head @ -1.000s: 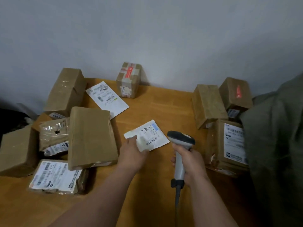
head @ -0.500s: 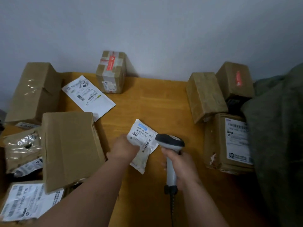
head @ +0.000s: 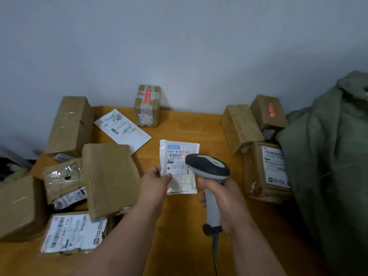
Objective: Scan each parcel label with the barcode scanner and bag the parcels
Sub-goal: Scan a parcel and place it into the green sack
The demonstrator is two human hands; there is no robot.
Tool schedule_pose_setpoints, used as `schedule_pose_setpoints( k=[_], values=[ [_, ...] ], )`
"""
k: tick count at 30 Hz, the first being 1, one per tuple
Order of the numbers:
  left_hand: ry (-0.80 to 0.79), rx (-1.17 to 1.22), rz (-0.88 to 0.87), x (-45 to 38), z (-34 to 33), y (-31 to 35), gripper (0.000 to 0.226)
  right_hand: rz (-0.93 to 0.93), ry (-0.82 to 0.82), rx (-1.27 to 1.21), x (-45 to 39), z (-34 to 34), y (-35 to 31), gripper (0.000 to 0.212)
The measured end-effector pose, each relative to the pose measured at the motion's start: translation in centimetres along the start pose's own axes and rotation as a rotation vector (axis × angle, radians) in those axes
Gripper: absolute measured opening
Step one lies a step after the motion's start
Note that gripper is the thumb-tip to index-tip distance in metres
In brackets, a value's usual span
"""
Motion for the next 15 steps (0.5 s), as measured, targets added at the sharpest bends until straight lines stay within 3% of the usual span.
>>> schedule_pose_setpoints(
  k=[15],
  values=[
    [-0.055,0.101,-0.087,7.2,4.8,1.9,0.015,0.199,-0.083,0.029,9.8,-2.4,-2.6,0.017]
  ],
)
Point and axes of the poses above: each hand's wrist, its own x-axis away from the middle knuckle, its own z-axis out of the back of the hand, y = z × x, the point moved 2 cm from there along -x, towards the middle knuckle, and after that the axes turned 3 degrees about x, right-handed, at the moved point
